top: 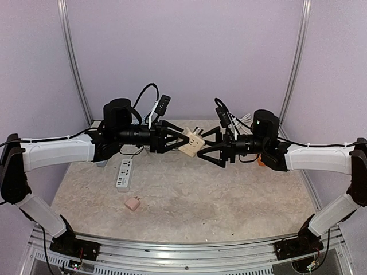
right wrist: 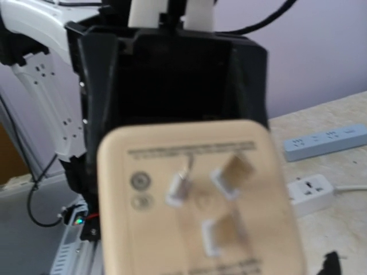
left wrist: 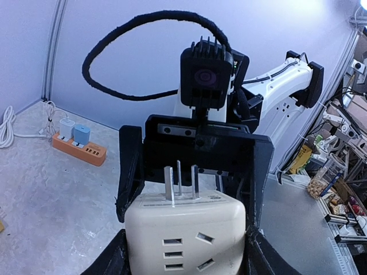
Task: Insert the plug
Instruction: Pass from the left arm to the right
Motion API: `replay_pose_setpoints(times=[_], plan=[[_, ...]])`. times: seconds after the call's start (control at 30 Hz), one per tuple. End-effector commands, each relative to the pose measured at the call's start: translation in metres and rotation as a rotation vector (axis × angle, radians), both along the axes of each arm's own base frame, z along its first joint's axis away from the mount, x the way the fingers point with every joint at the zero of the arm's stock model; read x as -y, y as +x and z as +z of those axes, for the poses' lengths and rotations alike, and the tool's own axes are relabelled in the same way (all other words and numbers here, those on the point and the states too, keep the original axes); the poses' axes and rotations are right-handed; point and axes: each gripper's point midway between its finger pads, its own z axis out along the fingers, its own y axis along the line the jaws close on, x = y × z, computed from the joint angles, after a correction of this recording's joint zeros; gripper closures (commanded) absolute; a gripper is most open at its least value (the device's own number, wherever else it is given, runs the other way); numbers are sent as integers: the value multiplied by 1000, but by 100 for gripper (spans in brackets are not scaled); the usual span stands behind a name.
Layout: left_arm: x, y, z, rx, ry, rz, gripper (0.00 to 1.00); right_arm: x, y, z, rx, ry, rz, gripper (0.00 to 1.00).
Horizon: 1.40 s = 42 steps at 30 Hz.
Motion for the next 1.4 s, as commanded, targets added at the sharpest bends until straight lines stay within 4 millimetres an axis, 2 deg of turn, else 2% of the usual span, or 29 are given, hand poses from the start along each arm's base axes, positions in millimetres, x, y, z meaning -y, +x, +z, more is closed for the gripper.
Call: replay_pose_setpoints(times=[0.0,0.47,0.77,0.87,1.0,1.07,1.23,1.3,1.37], plan=[[0,-5,19,77,-54,0,73,-12,-8,7,-25,29,75,4],[6,-12,25,76,-85,-47,73,-22,-11,6,-34,62,134,9],[10,-9,23,66,-90,-54,73,-26,-19,16,-9,91,182,17],[10,-9,23,66,-94,-55,73,-27,-22,19,-8,102,200,33],[11,-7,23,61,-93,-47,70,-29,-26,23,-14,108,228,75],[10,-6,22,59,-88,-38,61,-30,-25,20,-22,89,229,88],[-3,2,19,36,-59,23,14,-28,-17,4,-20,-39,152,97],[-16,5,19,22,-44,55,2,-23,-13,-6,-5,-127,103,97],[-28,7,18,8,-20,82,1,-17,-6,-18,29,-229,44,97]])
